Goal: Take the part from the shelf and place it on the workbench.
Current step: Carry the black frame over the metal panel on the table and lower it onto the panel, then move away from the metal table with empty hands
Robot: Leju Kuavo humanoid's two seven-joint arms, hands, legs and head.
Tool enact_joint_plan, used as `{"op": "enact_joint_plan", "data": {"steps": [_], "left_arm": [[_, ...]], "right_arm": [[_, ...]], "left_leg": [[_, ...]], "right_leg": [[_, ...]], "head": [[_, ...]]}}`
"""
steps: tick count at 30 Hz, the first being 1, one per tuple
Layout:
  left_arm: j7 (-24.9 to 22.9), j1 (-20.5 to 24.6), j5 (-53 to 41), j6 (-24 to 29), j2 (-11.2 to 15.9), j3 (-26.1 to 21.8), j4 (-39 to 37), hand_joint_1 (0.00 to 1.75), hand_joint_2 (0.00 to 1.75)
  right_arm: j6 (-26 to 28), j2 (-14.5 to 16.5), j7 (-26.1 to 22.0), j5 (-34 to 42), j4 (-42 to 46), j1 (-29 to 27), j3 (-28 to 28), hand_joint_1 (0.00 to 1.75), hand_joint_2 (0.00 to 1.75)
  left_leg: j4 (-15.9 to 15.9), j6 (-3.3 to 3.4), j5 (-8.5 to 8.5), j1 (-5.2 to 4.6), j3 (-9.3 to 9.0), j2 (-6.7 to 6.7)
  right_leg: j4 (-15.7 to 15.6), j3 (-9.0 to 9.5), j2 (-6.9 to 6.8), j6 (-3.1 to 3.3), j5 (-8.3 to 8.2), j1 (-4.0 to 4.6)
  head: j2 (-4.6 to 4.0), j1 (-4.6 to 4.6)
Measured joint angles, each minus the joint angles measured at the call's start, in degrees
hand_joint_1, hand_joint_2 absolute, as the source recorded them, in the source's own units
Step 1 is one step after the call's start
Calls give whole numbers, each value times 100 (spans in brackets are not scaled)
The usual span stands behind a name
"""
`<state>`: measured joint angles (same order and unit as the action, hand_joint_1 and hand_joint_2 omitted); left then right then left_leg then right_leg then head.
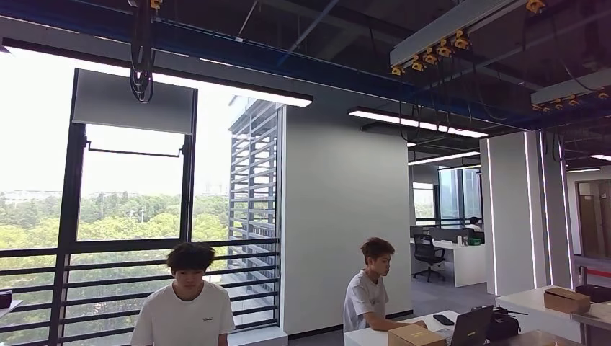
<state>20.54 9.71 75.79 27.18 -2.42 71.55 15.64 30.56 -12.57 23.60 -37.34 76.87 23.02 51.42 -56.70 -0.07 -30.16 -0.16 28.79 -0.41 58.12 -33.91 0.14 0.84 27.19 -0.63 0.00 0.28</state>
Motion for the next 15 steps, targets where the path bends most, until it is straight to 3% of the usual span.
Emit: {"op": "enact_joint_plan", "data": {"steps": [4,6,15], "left_arm": [[114,-93,413,-200,-23,-297,-76,0,0],[91,-127,498,-208,-34,-423,-105,0,0],[59,-223,617,-23,-90,-814,-191,0,0]], "right_arm": [[751,-27,-1319,1156,1096,-356,-220,0,0],[913,-60,-1743,1272,1682,-522,-305,0,0],[972,-241,-2491,1014,3776,-1166,-557,0,0]], "left_leg": [[0,1,-1,0,-2,2],[0,2,-2,0,-2,2],[1,5,-5,-1,-13,9]], "right_leg": [[-2,0,1,0,1,0],[-2,0,3,0,1,0],[-5,16,10,-1,1,0]], "head": [[0,1],[0,2],[0,1]]}}
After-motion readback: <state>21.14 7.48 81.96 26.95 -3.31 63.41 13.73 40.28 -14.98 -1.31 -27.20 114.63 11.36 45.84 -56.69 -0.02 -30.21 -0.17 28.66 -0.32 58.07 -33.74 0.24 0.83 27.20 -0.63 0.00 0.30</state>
